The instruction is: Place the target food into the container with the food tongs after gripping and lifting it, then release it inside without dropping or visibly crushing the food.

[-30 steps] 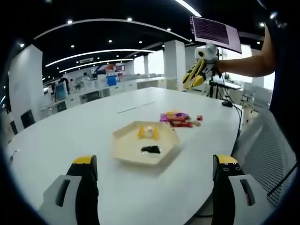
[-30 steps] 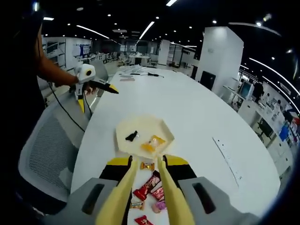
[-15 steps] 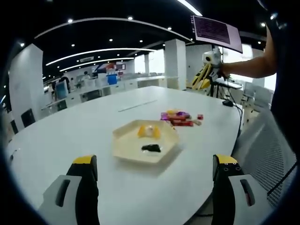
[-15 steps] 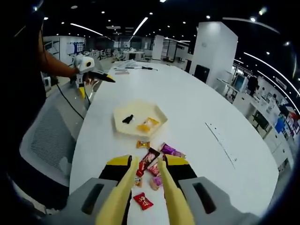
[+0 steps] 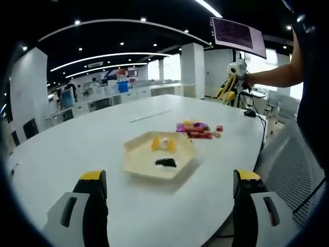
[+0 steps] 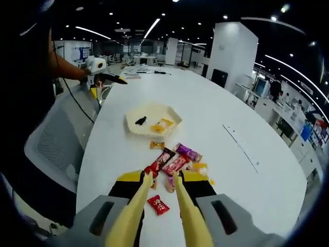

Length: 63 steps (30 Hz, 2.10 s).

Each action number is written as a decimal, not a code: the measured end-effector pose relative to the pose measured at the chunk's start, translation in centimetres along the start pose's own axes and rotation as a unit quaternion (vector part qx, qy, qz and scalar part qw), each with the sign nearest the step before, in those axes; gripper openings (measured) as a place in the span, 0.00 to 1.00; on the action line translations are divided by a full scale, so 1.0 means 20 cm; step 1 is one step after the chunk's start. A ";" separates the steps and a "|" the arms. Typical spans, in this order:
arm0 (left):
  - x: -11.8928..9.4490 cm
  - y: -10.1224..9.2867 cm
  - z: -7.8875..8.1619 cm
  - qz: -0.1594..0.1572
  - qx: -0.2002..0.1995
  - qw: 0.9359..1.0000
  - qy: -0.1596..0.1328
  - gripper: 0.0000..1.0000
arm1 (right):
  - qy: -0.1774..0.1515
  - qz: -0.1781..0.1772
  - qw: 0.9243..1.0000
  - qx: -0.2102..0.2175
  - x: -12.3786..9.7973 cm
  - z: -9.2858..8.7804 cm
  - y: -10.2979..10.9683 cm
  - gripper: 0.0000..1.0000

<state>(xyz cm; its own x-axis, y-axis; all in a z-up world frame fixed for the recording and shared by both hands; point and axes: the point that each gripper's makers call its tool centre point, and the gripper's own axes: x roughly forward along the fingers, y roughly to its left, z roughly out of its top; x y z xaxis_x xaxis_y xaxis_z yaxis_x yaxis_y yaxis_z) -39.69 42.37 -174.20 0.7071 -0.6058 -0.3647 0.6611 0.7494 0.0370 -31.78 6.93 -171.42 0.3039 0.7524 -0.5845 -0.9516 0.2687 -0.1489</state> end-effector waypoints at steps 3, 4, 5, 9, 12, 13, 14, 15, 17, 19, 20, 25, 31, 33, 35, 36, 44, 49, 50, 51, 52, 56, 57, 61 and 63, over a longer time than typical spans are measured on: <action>0.00 0.00 0.00 0.001 0.000 1.000 0.000 0.99 | 0.001 -0.001 1.000 0.005 0.00 -0.01 0.00 0.26; 0.00 0.00 0.00 0.001 0.000 1.000 0.000 0.99 | 0.001 -0.001 1.000 0.005 0.00 -0.02 0.00 0.26; 0.00 0.00 0.00 0.002 0.000 1.000 -0.001 0.99 | 0.002 -0.002 1.000 0.005 0.00 -0.02 0.00 0.26; 0.00 0.00 0.00 0.003 0.000 1.000 -0.001 0.99 | 0.003 -0.003 1.000 0.012 0.01 -0.04 0.00 0.26; 0.00 0.01 0.00 0.003 0.001 1.000 0.000 0.99 | 0.003 -0.005 1.000 0.014 0.03 -0.07 0.00 0.26; 0.00 0.01 0.00 0.003 0.001 1.000 0.000 0.99 | 0.003 -0.005 1.000 0.014 0.03 -0.07 0.00 0.26; 0.00 0.01 0.00 0.003 0.000 1.000 0.000 0.99 | 0.003 -0.005 1.000 0.015 0.04 -0.08 0.00 0.26; 0.00 0.01 0.00 0.003 0.000 1.000 0.001 0.99 | 0.003 -0.004 1.000 0.013 0.04 -0.09 0.00 0.26; 0.00 0.01 0.00 0.004 0.000 1.000 0.001 0.99 | 0.003 -0.002 1.000 0.010 0.05 -0.11 0.00 0.26; 0.00 0.01 0.00 0.005 -0.001 1.000 0.001 0.99 | 0.001 0.001 1.000 0.010 0.06 -0.13 0.00 0.26; 0.00 0.01 0.00 0.005 -0.001 1.000 0.001 0.99 | 0.003 0.002 1.000 0.010 0.07 -0.14 0.01 0.26; -0.01 0.03 0.00 0.010 -0.006 1.000 0.000 0.99 | 0.008 0.006 1.000 0.014 0.09 -0.20 0.01 0.26; -0.01 0.02 0.00 0.010 -0.008 1.000 0.000 0.99 | 0.019 0.015 0.999 0.021 0.12 -0.29 0.02 0.26; -0.01 0.02 -0.01 0.010 -0.006 1.000 0.003 0.99 | 0.025 0.018 0.999 0.021 0.14 -0.32 0.03 0.26; -0.01 0.02 -0.01 0.010 -0.007 1.000 0.004 0.99 | 0.029 0.021 0.999 0.020 0.15 -0.34 0.03 0.26; -0.01 0.02 -0.01 0.010 -0.007 1.000 0.004 0.99 | 0.030 0.022 0.999 0.018 0.16 -0.35 0.03 0.26; 0.00 0.04 -0.02 0.012 -0.014 1.000 0.005 0.99 | 0.047 0.036 0.998 0.008 0.21 -0.41 0.03 0.26; 0.00 0.03 -0.02 0.011 -0.014 1.000 0.008 0.99 | 0.062 0.045 0.997 0.003 0.24 -0.46 0.04 0.26; 0.00 0.03 -0.03 0.011 -0.013 1.000 0.009 0.99 | 0.063 0.047 0.997 0.003 0.24 -0.46 0.04 0.26; 0.00 0.03 -0.03 0.010 -0.014 1.000 0.009 0.99 | 0.068 0.048 0.997 -0.003 0.25 -0.47 0.04 0.26; 0.00 0.03 -0.02 0.010 -0.014 1.000 0.008 0.99 | 0.068 0.048 0.996 -0.002 0.25 -0.47 0.04 0.26; 0.00 0.04 -0.02 0.012 -0.016 1.000 0.007 0.99 | 0.074 0.051 0.996 -0.006 0.26 -0.49 0.05 0.27; 0.00 0.04 -0.02 0.012 -0.017 1.000 0.007 0.99 | 0.076 0.050 0.996 -0.008 0.27 -0.50 0.04 0.27; 0.00 0.04 -0.02 0.012 -0.018 1.000 0.007 0.99 | 0.079 0.054 0.995 -0.010 0.29 -0.51 0.06 0.27; 0.00 0.04 -0.02 0.012 -0.018 1.000 0.007 0.99 | 0.077 0.054 0.996 -0.009 0.29 -0.50 0.06 0.27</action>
<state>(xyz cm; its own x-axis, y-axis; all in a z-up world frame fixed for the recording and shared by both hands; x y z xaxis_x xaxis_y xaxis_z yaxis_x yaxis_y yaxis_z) -39.31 43.07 -174.54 0.7192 -0.5840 -0.3764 0.6343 0.7730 0.0124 -31.62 5.62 -183.06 0.1908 0.6741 -0.7136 -0.9794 0.1799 -0.0919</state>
